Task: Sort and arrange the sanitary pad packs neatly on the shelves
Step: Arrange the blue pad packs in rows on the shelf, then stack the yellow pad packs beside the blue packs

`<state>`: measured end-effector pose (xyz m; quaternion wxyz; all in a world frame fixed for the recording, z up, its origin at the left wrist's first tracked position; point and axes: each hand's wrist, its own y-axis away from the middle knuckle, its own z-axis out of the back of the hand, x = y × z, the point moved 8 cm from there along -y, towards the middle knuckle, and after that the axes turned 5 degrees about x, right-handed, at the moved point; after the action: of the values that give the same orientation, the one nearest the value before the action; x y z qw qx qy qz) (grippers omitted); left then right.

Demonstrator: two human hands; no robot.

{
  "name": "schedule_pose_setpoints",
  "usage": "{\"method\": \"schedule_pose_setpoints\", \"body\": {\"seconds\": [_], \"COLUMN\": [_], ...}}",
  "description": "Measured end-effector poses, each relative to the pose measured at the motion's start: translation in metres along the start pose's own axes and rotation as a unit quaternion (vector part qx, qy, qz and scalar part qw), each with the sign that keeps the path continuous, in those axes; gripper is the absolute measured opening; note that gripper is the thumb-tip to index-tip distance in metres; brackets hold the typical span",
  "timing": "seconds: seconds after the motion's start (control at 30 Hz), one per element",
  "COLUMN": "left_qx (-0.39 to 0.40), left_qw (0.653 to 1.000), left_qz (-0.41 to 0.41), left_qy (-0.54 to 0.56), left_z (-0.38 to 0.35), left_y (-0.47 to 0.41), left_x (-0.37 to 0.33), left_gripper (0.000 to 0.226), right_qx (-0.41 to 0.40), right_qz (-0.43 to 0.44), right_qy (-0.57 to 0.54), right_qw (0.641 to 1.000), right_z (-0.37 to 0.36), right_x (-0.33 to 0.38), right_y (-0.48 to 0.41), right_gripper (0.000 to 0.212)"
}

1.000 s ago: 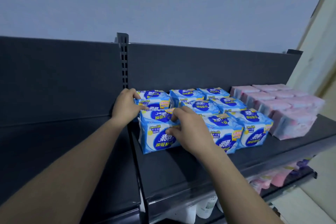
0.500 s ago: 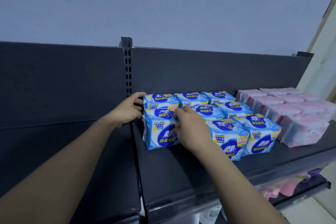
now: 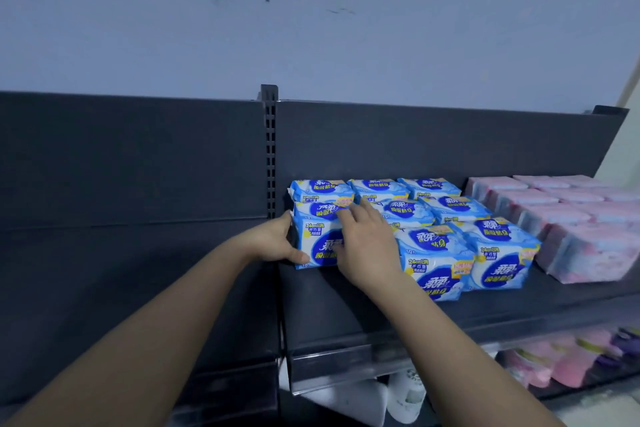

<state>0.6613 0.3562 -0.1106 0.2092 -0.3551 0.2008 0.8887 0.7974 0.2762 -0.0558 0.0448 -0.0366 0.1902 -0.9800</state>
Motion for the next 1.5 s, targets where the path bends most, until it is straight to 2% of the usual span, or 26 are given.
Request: {"method": "schedule_pose_setpoints", "body": {"seconds": [0.1,0.2,0.33,0.53,0.67,0.8,1.07,1.23,1.4,1.5], "left_qx": [-0.058,-0.1,-0.136,-0.199,-0.237,-0.268,-0.279,-0.286,-0.3,-0.312], "left_qw": [0.992,0.976,0.948,0.902,0.871,0.846,0.782,0.74,0.693,0.673], "left_qz": [0.05,0.079,0.133,0.206,0.273,0.331,0.484,0.552,0.613,0.636], "left_qy": [-0.1,-0.179,-0.255,-0.324,-0.332,-0.321,-0.278,-0.256,-0.232,-0.213], "left_z": [0.008,0.01,0.007,0.004,0.0,-0.01,-0.038,-0.061,-0.083,-0.095], "left_y": [0.033,0.072,0.136,0.251,0.334,0.416,0.577,0.677,0.778,0.836], "left_x": [0.0,-0.002,0.01,0.026,0.042,0.057,0.1,0.114,0.124,0.131], "left_gripper": [0.104,0.084,0.089,0.077,0.074,0.063,0.062,0.048,0.061,0.059], "right_qx": [-0.016,0.026,0.079,0.138,0.17,0.166,0.188,0.187,0.194,0.191], "right_qz": [0.035,0.081,0.114,0.186,0.256,0.313,0.424,0.493,0.554,0.585], "right_qy": [0.004,-0.005,-0.033,-0.081,-0.111,-0.135,-0.135,-0.145,-0.151,-0.159], "right_qw": [0.999,0.996,0.99,0.97,0.945,0.925,0.875,0.837,0.795,0.772], "right_z": [0.006,0.007,0.008,0.012,0.02,0.029,0.042,0.058,0.075,0.09], "right_x": [0.013,0.032,0.058,0.12,0.175,0.23,0.351,0.428,0.502,0.546], "right_y": [0.012,0.027,0.05,0.094,0.128,0.161,0.234,0.288,0.351,0.389], "right_gripper": [0.052,0.051,0.06,0.067,0.072,0.065,0.062,0.061,0.064,0.064]}}
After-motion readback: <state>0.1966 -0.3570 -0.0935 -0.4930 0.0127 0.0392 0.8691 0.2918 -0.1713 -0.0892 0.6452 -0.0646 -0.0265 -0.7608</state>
